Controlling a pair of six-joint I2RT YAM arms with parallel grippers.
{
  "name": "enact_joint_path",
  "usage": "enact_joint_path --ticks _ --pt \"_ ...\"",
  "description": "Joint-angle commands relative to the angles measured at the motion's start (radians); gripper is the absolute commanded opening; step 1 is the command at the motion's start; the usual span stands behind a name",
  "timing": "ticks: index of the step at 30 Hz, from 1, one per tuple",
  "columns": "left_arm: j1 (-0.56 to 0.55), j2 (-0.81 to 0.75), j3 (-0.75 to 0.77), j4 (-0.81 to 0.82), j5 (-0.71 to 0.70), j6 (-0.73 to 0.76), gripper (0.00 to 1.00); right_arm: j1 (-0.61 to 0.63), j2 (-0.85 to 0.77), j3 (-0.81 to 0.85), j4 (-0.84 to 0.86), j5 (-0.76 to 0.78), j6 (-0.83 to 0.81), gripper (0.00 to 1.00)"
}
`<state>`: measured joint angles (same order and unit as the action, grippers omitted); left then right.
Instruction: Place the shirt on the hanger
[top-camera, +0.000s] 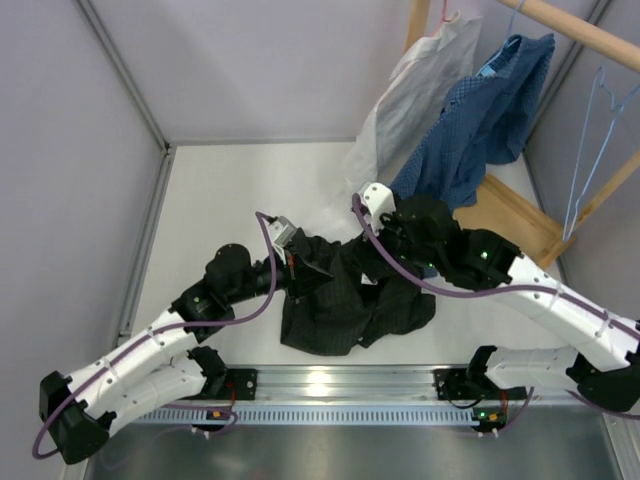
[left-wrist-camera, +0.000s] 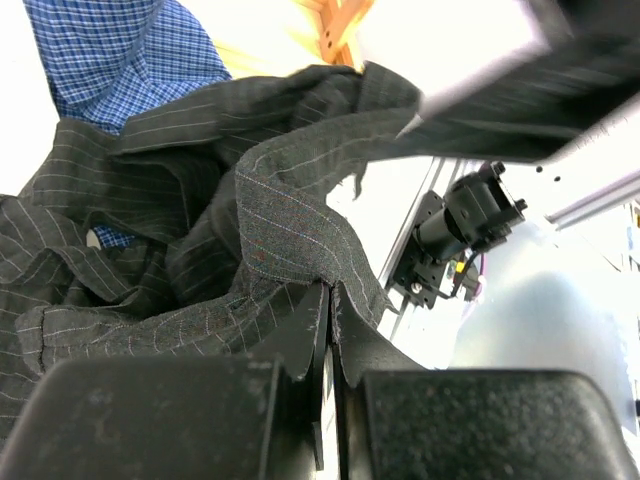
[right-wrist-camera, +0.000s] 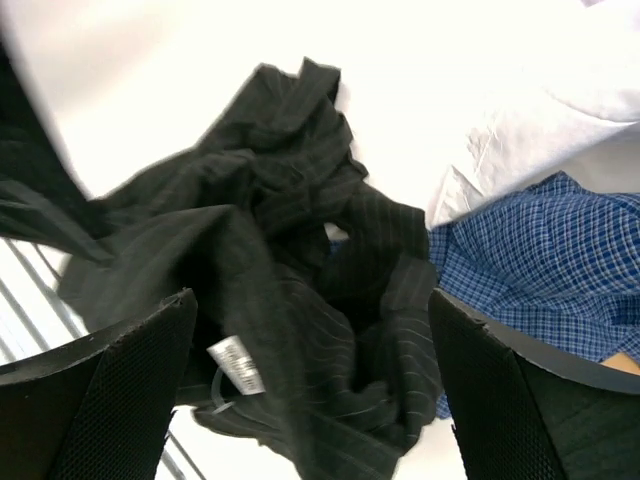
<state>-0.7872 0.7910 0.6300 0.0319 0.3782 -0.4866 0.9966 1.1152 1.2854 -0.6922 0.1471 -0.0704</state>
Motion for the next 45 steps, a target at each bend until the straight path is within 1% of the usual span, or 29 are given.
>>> enact_joint_path --ticks 1,4,6,11,12,14,15,16,18,19,20,22,23,25,26,27,29,30,32,33,34,36,38,39,40,41,42,43,45 --pt "-0.003 -0.033 0.034 0.0 0.051 0.037 0.0 -0.105 0.073 0.066 -0.088 -0.197 -0.124 0.93" --pt "-0.003 -0.042 0.037 -0.02 0.047 0.048 0.0 -0.128 0.121 0.074 -0.134 -0.319 -0.152 0.88" --pt "-0.003 -0.047 0.042 -0.027 0.05 0.054 0.0 -0.13 0.115 0.055 -0.142 -0.4 -0.163 0.88" --pt "-0.003 -0.035 0.056 -0.027 0.083 0.057 0.0 -0.13 0.152 0.02 -0.11 -0.455 -0.169 0.88" --pt "-0.003 -0.03 0.063 -0.027 0.091 0.057 0.0 -0.13 0.179 0.02 -0.089 -0.449 -0.17 0.86" --pt "-0.003 -0.032 0.073 -0.027 0.1 0.059 0.0 -0.138 0.205 0.022 -0.058 -0.436 -0.167 0.73" --pt "-0.004 -0.035 0.082 -0.027 0.099 0.06 0.0 -0.144 0.224 0.025 -0.025 -0.388 -0.152 0.41" --pt "-0.003 -0.038 0.088 -0.027 0.099 0.063 0.0 -0.148 0.228 0.034 -0.007 -0.354 -0.137 0.27" --pt "-0.003 -0.045 0.117 -0.067 0.07 0.062 0.01 -0.162 0.19 0.017 0.054 -0.275 -0.105 0.1" --pt "-0.003 -0.045 0.131 -0.084 0.047 0.062 0.04 -0.164 0.161 -0.023 0.086 -0.255 -0.094 0.03" --pt "-0.003 -0.045 0.143 -0.102 -0.006 0.062 0.16 -0.165 0.084 -0.046 0.117 -0.238 -0.083 0.0" --pt "-0.003 -0.032 0.19 -0.174 -0.109 0.048 0.49 -0.17 -0.009 -0.128 0.211 -0.204 -0.039 0.0" --pt "-0.001 -0.024 0.206 -0.199 -0.224 0.039 0.8 -0.168 -0.105 -0.161 0.244 -0.181 -0.023 0.0" --pt "-0.001 -0.003 0.232 -0.271 -0.353 -0.003 0.95 -0.168 -0.188 -0.228 0.282 -0.156 0.003 0.0" --pt "-0.001 0.025 0.247 -0.286 -0.417 -0.012 0.98 -0.17 -0.252 -0.242 0.289 -0.152 0.003 0.0" --pt "-0.001 0.037 0.25 -0.29 -0.47 -0.007 0.98 -0.168 -0.279 -0.253 0.289 -0.152 0.0 0.0" --pt "-0.001 0.075 0.231 -0.255 -0.454 0.026 0.98 -0.17 -0.334 -0.273 0.274 -0.152 0.003 0.0" --pt "-0.001 0.085 0.214 -0.218 -0.391 0.092 0.97 -0.171 -0.344 -0.273 0.266 -0.152 0.012 0.0" --pt "-0.001 0.109 0.144 -0.078 -0.328 0.147 0.96 -0.171 -0.357 -0.255 0.228 -0.182 0.02 0.0" --pt "0.0 0.116 0.119 -0.025 -0.262 0.198 0.95 -0.171 -0.357 -0.235 0.215 -0.204 0.018 0.0" --pt "0.0 0.122 0.094 0.099 -0.222 0.224 0.94 -0.17 -0.36 -0.227 0.203 -0.217 0.017 0.0" --pt "0.002 0.152 0.038 0.202 -0.135 0.282 0.94 -0.17 -0.37 -0.213 0.174 -0.269 0.009 0.0" --pt "0.019 0.194 0.031 0.29 -0.018 0.298 0.94 -0.171 -0.394 -0.205 0.161 -0.309 0.003 0.0" --pt "0.031 0.25 0.048 0.302 0.046 0.307 0.94 -0.171 -0.405 -0.208 0.148 -0.323 -0.008 0.0" --pt "0.042 0.282 0.062 0.31 0.173 0.303 0.94 -0.171 -0.413 -0.212 0.143 -0.331 -0.012 0.0" --pt "0.061 0.312 0.075 0.322 0.224 0.29 0.94 -0.171 -0.429 -0.213 0.137 -0.334 -0.015 0.0" --pt "0.074 0.367 0.092 0.33 0.331 0.29 0.94 -0.171 -0.437 -0.216 0.122 -0.331 -0.017 0.0" --pt "0.074 0.391 0.099 0.344 0.332 0.286 0.93 -0.171 -0.442 -0.215 0.115 -0.331 -0.017 0.0" --pt "0.082 0.438 0.105 0.39 0.405 0.263 0.93 -0.171 -0.453 -0.218 0.106 -0.331 -0.017 0.0"
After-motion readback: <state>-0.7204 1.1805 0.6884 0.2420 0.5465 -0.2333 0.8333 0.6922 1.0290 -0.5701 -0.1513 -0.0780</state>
